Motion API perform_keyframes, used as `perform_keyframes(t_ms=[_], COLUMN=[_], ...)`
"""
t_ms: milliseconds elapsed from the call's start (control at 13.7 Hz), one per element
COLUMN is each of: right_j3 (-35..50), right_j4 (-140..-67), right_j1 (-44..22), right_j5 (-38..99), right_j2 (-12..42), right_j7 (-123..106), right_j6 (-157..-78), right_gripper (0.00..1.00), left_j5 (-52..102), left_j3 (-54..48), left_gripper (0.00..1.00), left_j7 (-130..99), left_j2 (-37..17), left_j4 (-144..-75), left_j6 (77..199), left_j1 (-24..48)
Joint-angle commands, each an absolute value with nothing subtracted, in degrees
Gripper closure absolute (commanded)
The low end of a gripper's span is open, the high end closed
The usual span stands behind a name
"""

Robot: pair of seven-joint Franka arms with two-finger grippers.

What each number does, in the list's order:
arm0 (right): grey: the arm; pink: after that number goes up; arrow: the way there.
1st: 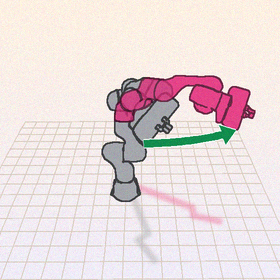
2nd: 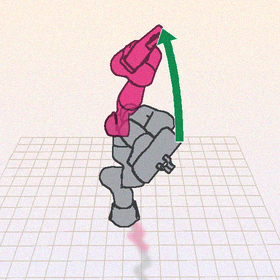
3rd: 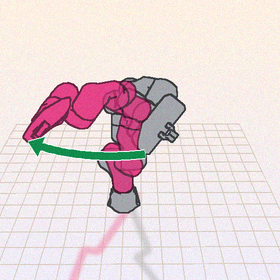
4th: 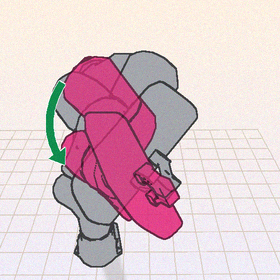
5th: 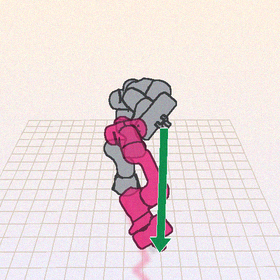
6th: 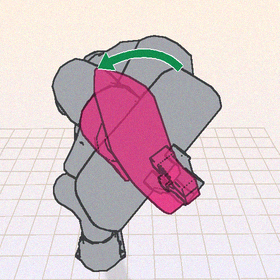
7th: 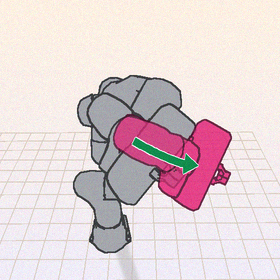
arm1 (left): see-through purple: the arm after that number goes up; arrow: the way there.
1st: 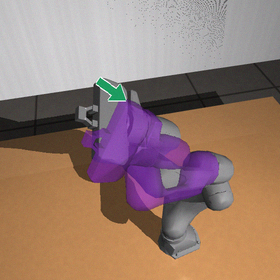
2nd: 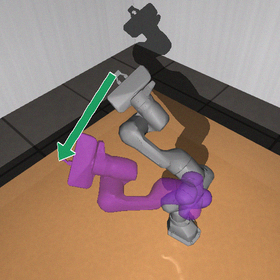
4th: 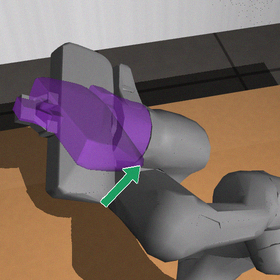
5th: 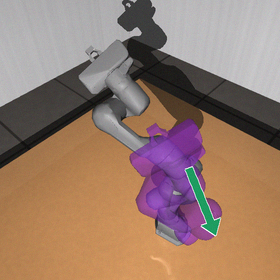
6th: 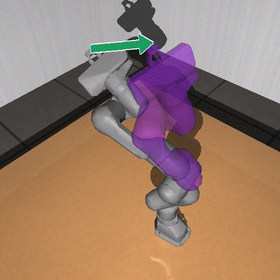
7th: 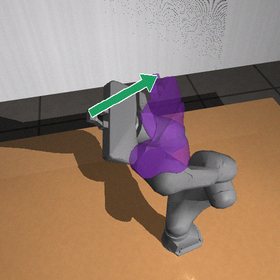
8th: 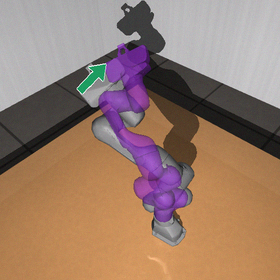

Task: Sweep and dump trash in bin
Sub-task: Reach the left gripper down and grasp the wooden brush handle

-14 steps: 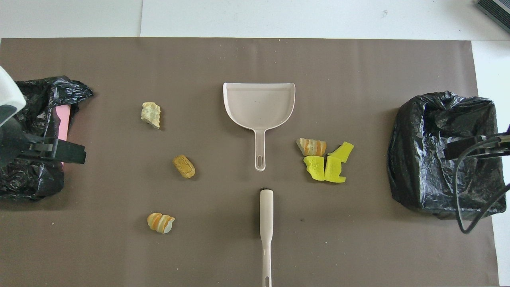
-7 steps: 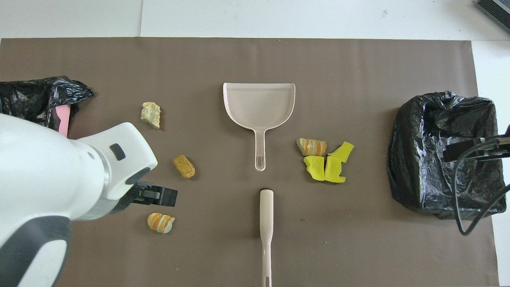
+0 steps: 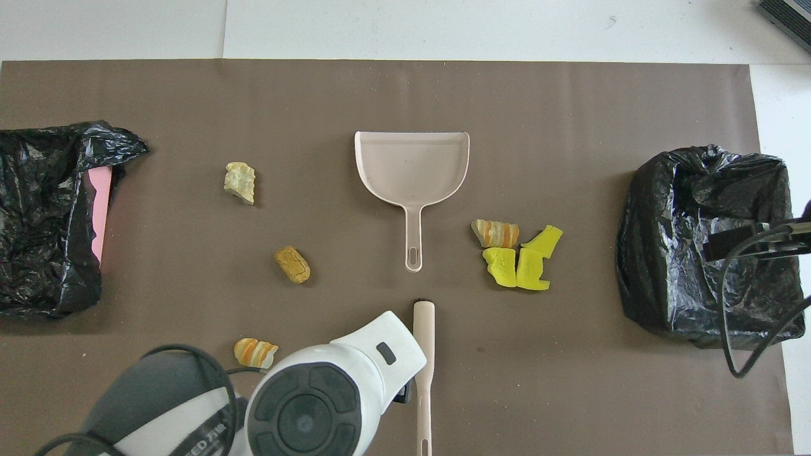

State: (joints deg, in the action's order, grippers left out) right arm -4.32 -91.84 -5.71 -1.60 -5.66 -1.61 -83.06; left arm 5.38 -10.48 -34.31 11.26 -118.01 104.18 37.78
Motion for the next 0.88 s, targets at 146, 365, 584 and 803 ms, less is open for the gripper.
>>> perform_keyframes(t_ms=[146,365,584,803], right_j3=[-4.1,-4.1,-4.1,-4.1], right_j4=[-93.5,-93.5,-93.6,-93.8], right_j1=[-5.4,-5.4,-5.4,-5.4], right_j5=[-1.2,-1.2,-1.2,-1.2], right_j2=[-7.2,-7.2,-7.3,-7.6], right_j7=[-3.4,-3.4,-3.4,-3.4], right_j6=[-82.8,-82.8,-82.7,-82.7], right_gripper=[0.00,0.00,0.00,0.00], left_j5=[5.8,5.8,5.8,5.8], left_j3=[-9.3,-9.3,-9.3,-9.3], left_gripper=[0.00,0.00,0.00,0.00], left_j7=[-42.7,-47.6,-49.5,-49.3], left_j2=[9.6,7.7,5.7,4.9], left_j4=[-126.8,-131.3,-132.0,-133.2], left_j6=[114.9,123.7,126.3,128.8], left_j1=[47.4,51.6,53.7,54.7])
